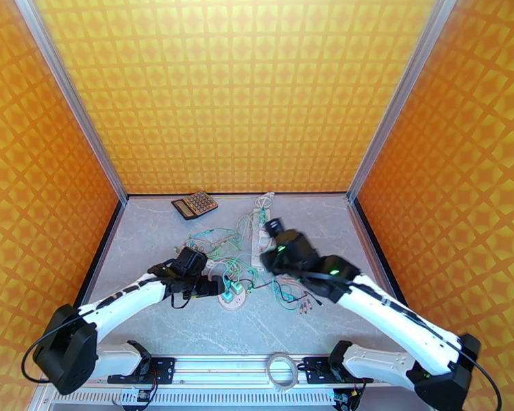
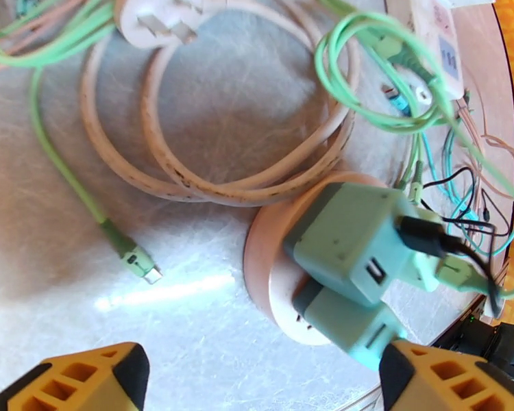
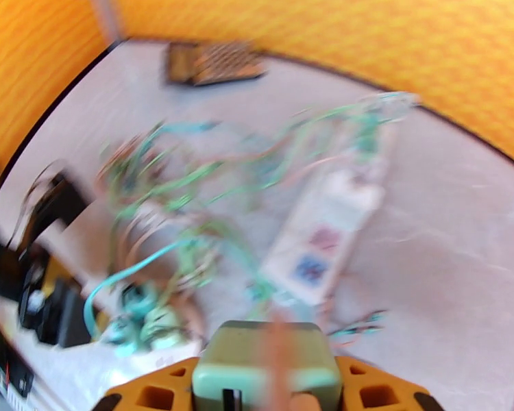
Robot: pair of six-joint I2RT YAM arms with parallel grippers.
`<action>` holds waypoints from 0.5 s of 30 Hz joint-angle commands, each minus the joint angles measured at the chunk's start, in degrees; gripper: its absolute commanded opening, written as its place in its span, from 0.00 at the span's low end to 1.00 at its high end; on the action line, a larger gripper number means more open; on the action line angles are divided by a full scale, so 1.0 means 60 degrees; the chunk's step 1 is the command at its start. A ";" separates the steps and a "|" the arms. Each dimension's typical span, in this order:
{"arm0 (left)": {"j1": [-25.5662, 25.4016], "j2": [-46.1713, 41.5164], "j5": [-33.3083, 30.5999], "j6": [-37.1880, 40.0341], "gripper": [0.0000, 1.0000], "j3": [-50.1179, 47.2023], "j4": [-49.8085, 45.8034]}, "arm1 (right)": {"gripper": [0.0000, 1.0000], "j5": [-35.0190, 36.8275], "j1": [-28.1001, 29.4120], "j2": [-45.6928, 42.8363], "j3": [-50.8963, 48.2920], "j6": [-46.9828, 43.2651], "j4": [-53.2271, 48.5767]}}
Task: Pull the plug off the socket
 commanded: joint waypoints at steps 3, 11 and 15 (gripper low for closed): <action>0.0158 -0.0454 -0.0300 0.0103 0.94 0.0274 -0.0509 | 0.34 0.0125 -0.1291 -0.0462 0.0311 -0.0011 -0.0652; 0.0320 -0.0685 -0.0300 0.0176 0.94 0.0130 -0.0567 | 0.36 -0.0607 -0.3787 -0.0531 0.0070 0.0391 -0.1162; 0.0379 -0.0714 -0.0305 0.0220 0.95 0.0101 -0.0588 | 0.36 -0.0678 -0.4717 -0.0593 0.0365 0.0240 -0.1292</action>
